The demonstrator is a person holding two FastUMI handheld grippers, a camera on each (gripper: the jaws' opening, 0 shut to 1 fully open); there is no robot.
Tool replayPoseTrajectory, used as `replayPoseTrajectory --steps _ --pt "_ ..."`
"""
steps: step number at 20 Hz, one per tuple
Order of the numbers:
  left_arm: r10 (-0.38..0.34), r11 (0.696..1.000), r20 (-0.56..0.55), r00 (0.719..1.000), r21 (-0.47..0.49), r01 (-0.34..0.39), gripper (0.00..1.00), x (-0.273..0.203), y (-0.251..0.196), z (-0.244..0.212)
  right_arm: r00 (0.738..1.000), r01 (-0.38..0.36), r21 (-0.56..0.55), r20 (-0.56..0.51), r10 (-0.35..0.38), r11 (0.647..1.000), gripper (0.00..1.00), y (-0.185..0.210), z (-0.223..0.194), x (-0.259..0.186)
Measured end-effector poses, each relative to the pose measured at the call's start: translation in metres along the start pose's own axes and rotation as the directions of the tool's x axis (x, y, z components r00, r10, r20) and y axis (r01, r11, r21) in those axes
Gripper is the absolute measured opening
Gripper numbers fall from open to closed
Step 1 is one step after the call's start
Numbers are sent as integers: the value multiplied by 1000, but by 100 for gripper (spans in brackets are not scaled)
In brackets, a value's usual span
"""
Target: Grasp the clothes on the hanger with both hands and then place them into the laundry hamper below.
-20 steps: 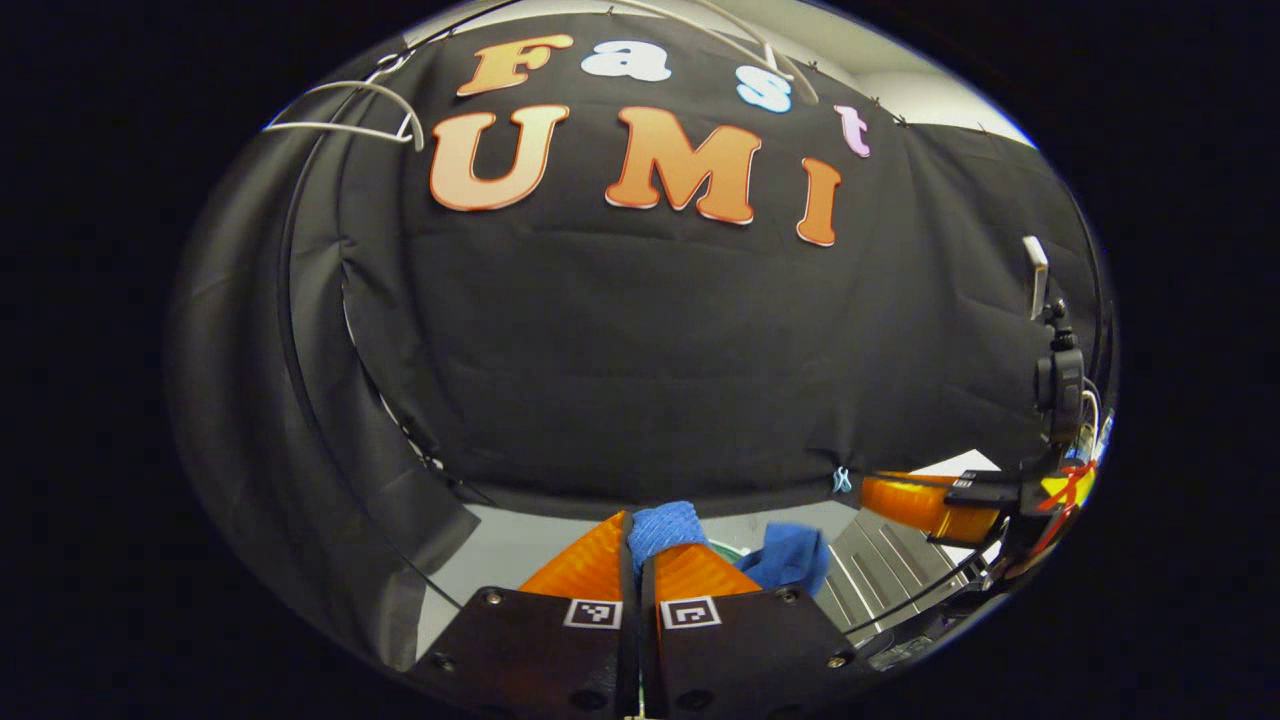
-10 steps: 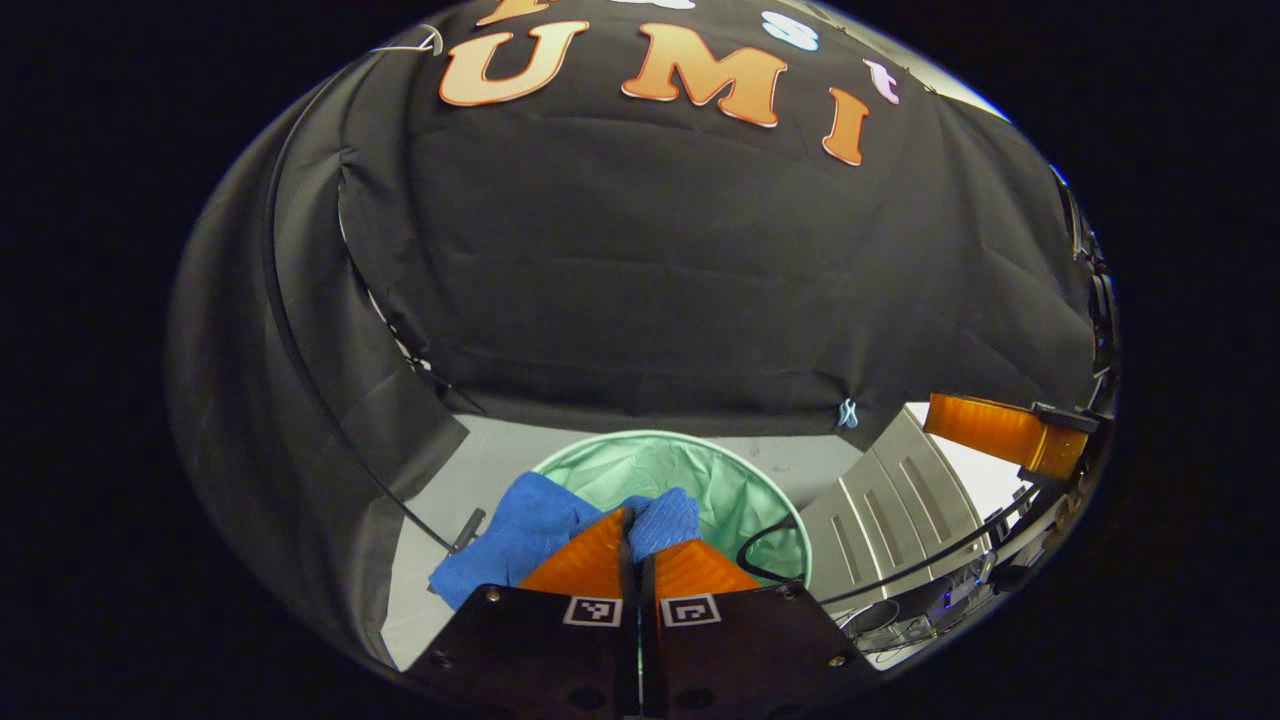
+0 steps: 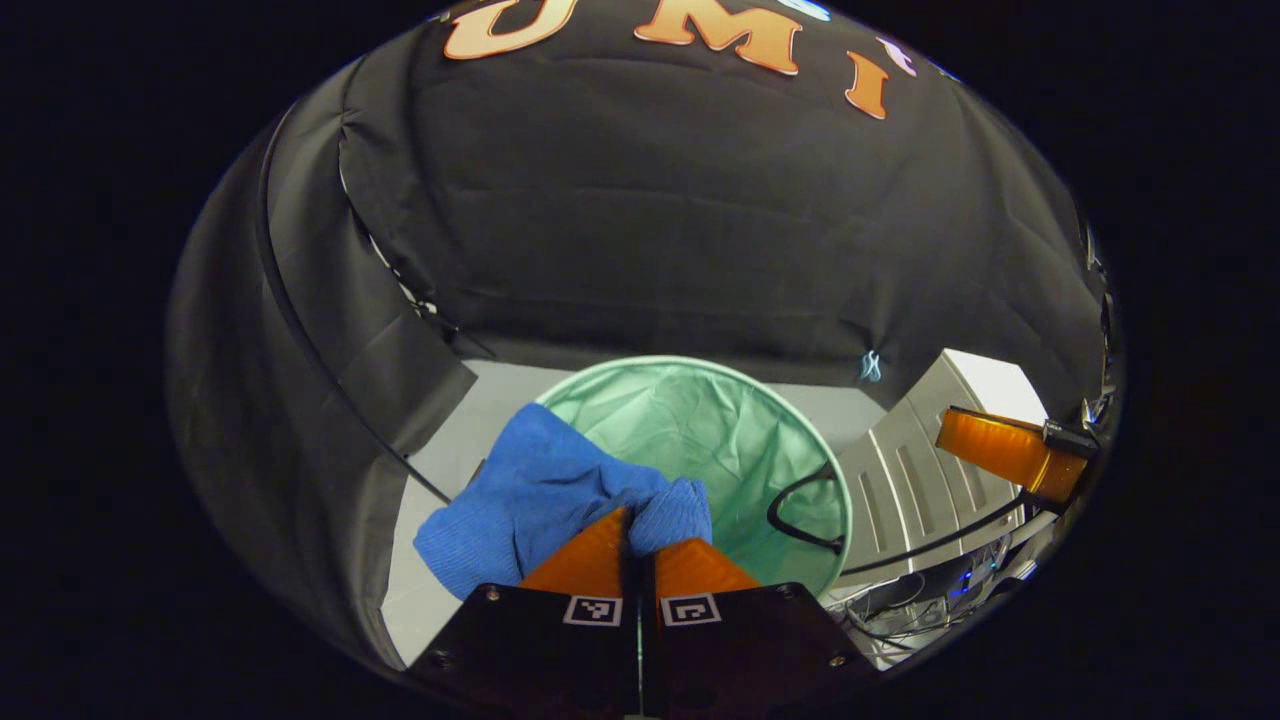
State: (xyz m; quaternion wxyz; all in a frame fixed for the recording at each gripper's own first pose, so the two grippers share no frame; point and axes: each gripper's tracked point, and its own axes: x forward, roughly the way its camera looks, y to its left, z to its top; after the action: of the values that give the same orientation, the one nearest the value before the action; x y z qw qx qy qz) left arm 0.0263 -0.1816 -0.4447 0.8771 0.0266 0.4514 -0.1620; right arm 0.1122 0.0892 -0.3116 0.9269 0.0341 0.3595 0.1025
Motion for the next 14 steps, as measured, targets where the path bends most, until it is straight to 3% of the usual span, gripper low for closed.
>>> replayPoseTrajectory --steps 7,11,14 --pt "36 999 -184 982 -23 -41 1 19 9 -67 992 32 8 -120 -31 999 9 -15 -61 30" --pt "71 996 -205 976 -40 -81 4 15 16 -78 988 53 18 -149 -49 998 8 -23 -75 31" --pt "84 995 -207 975 -36 -93 5 6 17 -82 987 65 96 -154 -50 993 9 -22 -86 27"
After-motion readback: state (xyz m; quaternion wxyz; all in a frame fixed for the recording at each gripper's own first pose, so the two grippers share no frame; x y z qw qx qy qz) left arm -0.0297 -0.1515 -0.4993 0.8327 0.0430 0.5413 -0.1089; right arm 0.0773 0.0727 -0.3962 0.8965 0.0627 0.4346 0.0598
